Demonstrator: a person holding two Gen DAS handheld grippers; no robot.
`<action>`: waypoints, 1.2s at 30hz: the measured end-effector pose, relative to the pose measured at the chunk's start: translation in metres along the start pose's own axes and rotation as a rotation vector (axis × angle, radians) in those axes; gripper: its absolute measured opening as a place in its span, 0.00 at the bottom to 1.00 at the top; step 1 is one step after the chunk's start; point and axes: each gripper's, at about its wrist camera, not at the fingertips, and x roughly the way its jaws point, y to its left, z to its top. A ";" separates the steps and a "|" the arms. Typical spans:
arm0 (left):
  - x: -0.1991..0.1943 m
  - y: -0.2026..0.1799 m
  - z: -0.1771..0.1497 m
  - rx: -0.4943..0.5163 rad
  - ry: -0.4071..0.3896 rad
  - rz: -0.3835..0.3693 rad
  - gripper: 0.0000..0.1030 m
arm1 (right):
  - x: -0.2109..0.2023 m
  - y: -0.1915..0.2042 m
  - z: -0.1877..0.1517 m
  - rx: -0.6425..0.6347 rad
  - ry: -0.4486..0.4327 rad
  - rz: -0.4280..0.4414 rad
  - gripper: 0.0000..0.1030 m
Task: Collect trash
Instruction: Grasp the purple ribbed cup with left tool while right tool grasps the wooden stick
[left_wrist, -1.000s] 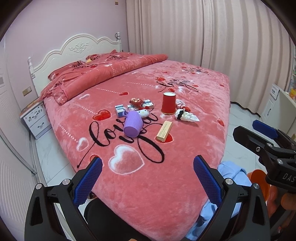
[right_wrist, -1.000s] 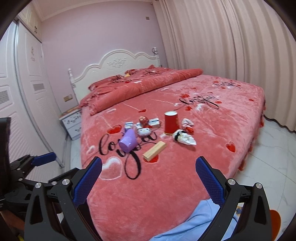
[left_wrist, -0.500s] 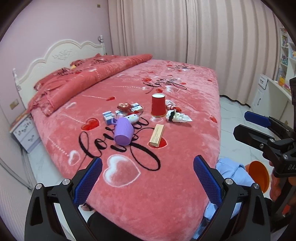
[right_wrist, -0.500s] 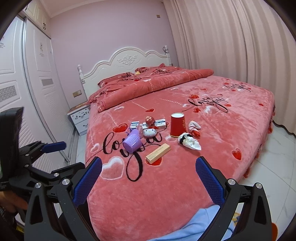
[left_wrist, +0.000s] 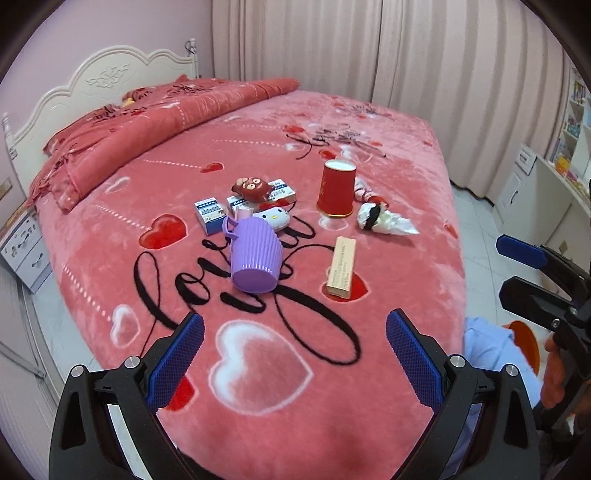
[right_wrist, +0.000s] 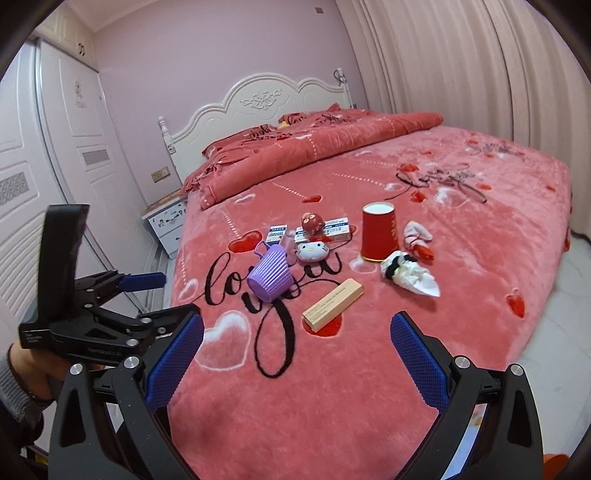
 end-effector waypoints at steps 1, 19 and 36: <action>0.005 0.003 0.002 0.007 -0.001 0.000 0.94 | 0.005 -0.001 0.000 0.006 -0.001 -0.004 0.96; 0.115 0.049 0.027 0.016 0.086 -0.036 0.94 | 0.107 -0.029 -0.004 0.069 0.092 -0.085 0.85; 0.134 0.069 0.021 0.080 0.163 -0.171 0.62 | 0.191 -0.037 -0.018 0.155 0.238 -0.175 0.65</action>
